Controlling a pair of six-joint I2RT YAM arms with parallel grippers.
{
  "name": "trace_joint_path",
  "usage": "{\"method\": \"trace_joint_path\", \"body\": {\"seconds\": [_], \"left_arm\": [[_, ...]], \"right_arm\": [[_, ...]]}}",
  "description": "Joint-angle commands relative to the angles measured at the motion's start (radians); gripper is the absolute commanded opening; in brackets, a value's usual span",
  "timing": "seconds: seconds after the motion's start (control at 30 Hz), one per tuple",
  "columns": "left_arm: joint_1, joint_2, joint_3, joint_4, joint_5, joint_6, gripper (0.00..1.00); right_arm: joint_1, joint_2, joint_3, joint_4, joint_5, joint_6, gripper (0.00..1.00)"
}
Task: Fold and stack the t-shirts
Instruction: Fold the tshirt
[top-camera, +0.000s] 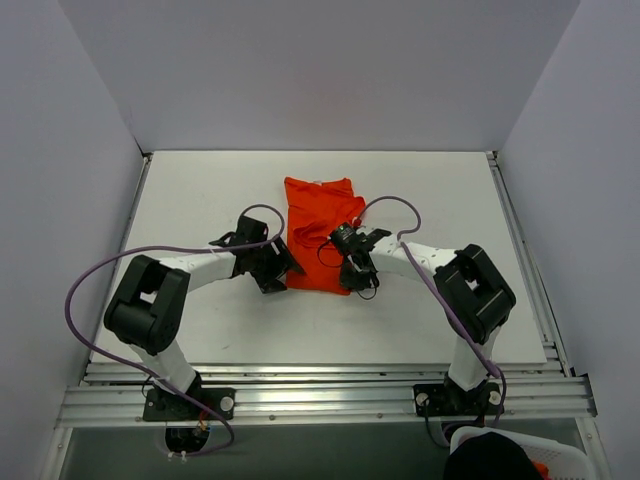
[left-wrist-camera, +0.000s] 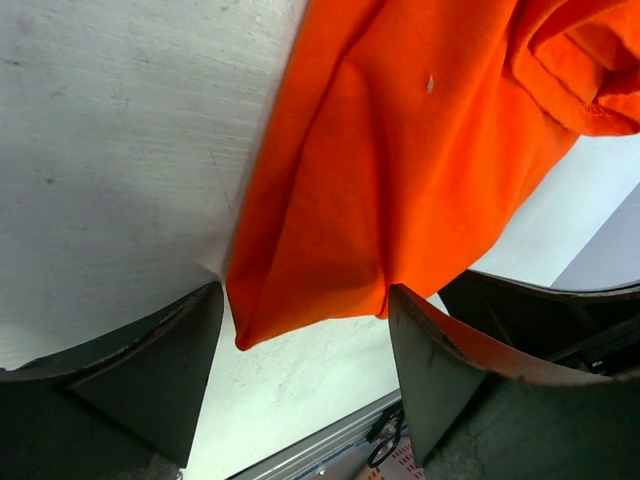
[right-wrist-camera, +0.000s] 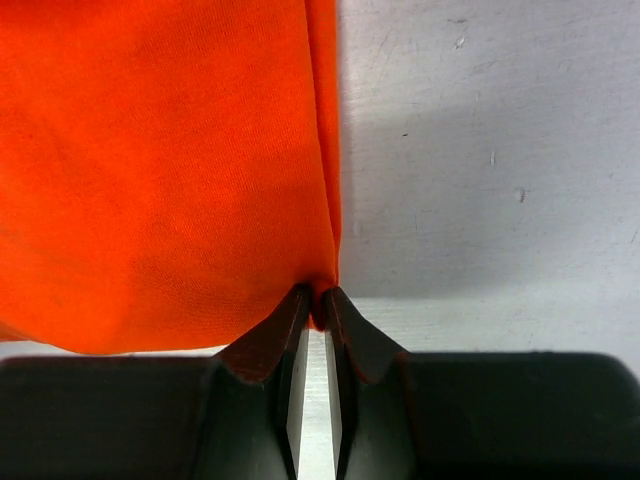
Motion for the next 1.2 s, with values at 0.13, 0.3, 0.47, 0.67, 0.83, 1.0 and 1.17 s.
{"method": "trace_joint_path", "body": {"seconds": [0.13,0.3,0.47,0.67,0.83,1.0,1.17], "left_arm": [[0.008,0.037,0.032,-0.008,-0.104,0.024,0.75],[0.028,0.108,0.113,-0.002,-0.096,0.061,0.64],[0.028,0.143,0.142,0.035,-0.078,0.063,0.54],[0.027,0.121,0.104,0.058,-0.060,0.052,0.38],[0.021,0.050,0.032,0.070,-0.044,0.041,0.25],[0.010,-0.016,0.004,0.017,-0.055,0.047,0.02],[0.008,-0.131,-0.017,-0.101,-0.041,0.086,0.02]], "right_arm": [[0.007,0.012,-0.016,-0.037,0.017,0.002,0.05],[0.006,0.022,-0.010,-0.049,0.018,-0.007,0.02],[0.006,0.029,-0.003,-0.055,0.020,-0.014,0.00],[0.006,0.034,-0.003,-0.058,0.021,-0.019,0.00],[0.009,0.037,-0.006,-0.046,0.017,-0.014,0.00],[0.021,0.026,0.001,-0.051,0.017,-0.013,0.00],[0.041,-0.047,-0.011,-0.103,0.020,0.005,0.00]]}}
